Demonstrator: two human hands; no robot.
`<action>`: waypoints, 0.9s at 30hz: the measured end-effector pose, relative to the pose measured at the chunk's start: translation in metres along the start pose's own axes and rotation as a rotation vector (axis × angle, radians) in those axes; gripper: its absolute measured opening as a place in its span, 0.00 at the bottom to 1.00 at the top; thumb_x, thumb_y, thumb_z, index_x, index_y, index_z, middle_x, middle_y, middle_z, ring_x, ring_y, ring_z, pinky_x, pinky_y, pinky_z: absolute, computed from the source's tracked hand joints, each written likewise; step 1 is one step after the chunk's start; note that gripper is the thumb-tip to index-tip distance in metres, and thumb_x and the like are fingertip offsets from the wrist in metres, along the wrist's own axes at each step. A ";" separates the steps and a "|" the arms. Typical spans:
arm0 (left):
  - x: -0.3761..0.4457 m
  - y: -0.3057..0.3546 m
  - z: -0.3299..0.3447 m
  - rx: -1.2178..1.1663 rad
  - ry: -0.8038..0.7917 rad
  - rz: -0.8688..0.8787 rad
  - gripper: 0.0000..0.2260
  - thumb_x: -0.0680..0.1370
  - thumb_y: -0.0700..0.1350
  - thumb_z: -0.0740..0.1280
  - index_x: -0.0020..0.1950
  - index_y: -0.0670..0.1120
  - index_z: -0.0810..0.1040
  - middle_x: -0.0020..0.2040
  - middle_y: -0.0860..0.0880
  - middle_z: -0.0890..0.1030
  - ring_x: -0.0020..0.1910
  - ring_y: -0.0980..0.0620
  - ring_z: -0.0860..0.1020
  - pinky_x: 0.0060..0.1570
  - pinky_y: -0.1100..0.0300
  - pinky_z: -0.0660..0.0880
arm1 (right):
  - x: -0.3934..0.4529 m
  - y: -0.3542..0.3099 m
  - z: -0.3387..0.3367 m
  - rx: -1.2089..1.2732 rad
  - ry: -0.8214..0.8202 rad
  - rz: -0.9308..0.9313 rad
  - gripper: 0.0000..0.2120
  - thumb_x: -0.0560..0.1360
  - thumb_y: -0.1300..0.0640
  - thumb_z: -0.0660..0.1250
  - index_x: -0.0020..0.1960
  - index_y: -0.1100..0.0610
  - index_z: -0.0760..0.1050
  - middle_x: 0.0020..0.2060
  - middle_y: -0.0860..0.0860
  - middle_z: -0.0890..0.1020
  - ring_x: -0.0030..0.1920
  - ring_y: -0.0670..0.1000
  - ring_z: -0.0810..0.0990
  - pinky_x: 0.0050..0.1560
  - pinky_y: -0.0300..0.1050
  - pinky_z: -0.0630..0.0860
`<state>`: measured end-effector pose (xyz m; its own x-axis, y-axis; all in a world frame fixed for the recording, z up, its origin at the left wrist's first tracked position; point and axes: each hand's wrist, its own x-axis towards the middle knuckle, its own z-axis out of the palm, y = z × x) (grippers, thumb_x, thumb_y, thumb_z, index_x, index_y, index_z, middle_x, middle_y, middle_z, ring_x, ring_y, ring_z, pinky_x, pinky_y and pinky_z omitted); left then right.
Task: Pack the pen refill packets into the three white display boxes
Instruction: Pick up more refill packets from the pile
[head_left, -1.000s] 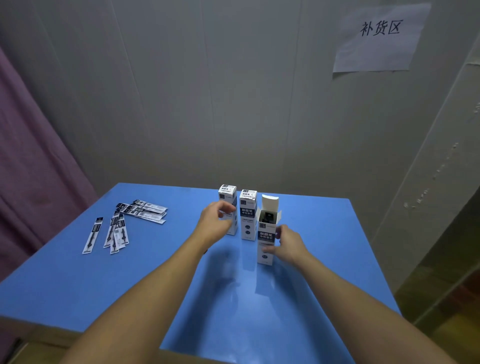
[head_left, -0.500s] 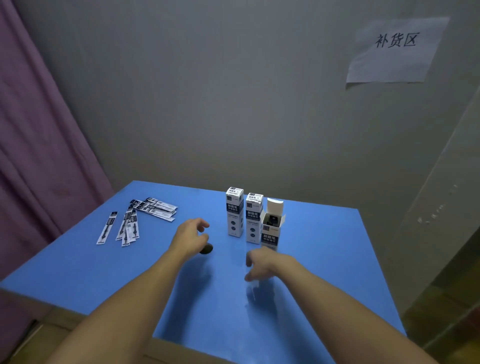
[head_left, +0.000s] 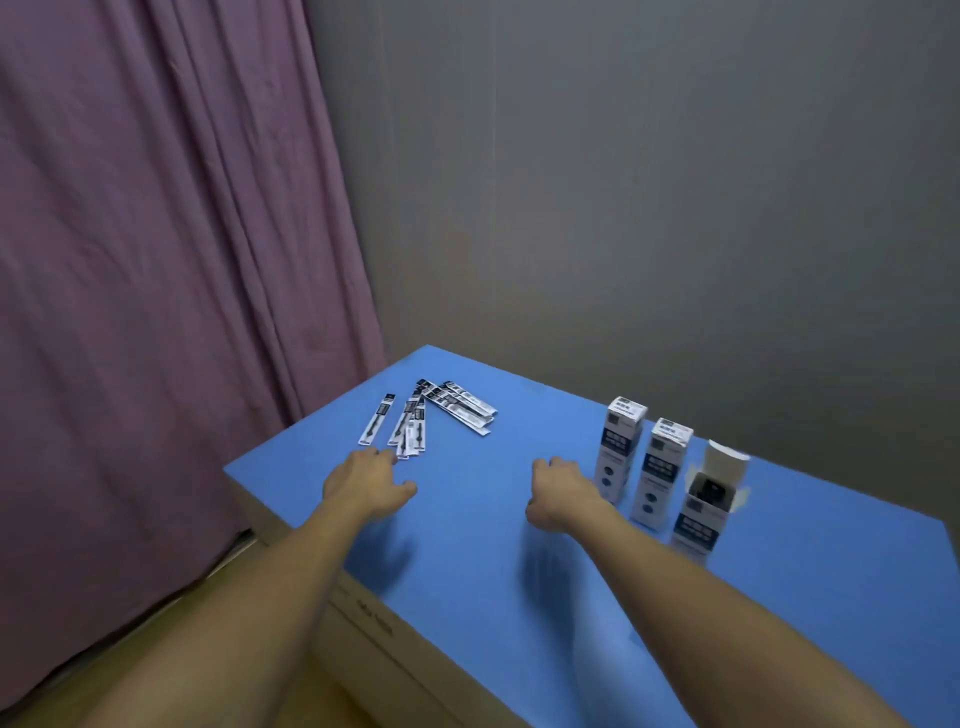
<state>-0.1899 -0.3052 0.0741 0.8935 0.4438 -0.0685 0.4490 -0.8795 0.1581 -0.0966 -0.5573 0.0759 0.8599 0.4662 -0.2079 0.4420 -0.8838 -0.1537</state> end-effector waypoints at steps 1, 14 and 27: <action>0.001 -0.011 -0.002 0.008 -0.002 -0.019 0.27 0.76 0.61 0.63 0.73 0.51 0.71 0.70 0.50 0.72 0.70 0.47 0.70 0.60 0.49 0.75 | 0.007 -0.010 0.001 -0.014 -0.003 -0.004 0.20 0.77 0.54 0.62 0.67 0.60 0.66 0.65 0.58 0.69 0.68 0.60 0.67 0.62 0.55 0.71; 0.070 -0.129 -0.021 -0.019 -0.012 -0.064 0.24 0.80 0.58 0.59 0.74 0.49 0.70 0.70 0.48 0.72 0.70 0.46 0.69 0.62 0.49 0.73 | 0.099 -0.138 0.006 -0.073 -0.007 0.004 0.22 0.77 0.52 0.63 0.68 0.59 0.65 0.67 0.58 0.69 0.69 0.59 0.67 0.64 0.55 0.70; 0.131 -0.165 -0.023 -0.139 0.005 -0.008 0.22 0.81 0.54 0.61 0.73 0.48 0.71 0.69 0.48 0.74 0.69 0.46 0.71 0.61 0.49 0.74 | 0.159 -0.197 0.017 0.069 0.103 0.034 0.23 0.75 0.54 0.64 0.68 0.58 0.67 0.66 0.56 0.71 0.68 0.59 0.68 0.62 0.53 0.71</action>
<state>-0.1473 -0.0984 0.0616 0.8896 0.4520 -0.0659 0.4503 -0.8437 0.2921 -0.0513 -0.3085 0.0567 0.8972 0.4265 -0.1145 0.3967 -0.8923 -0.2155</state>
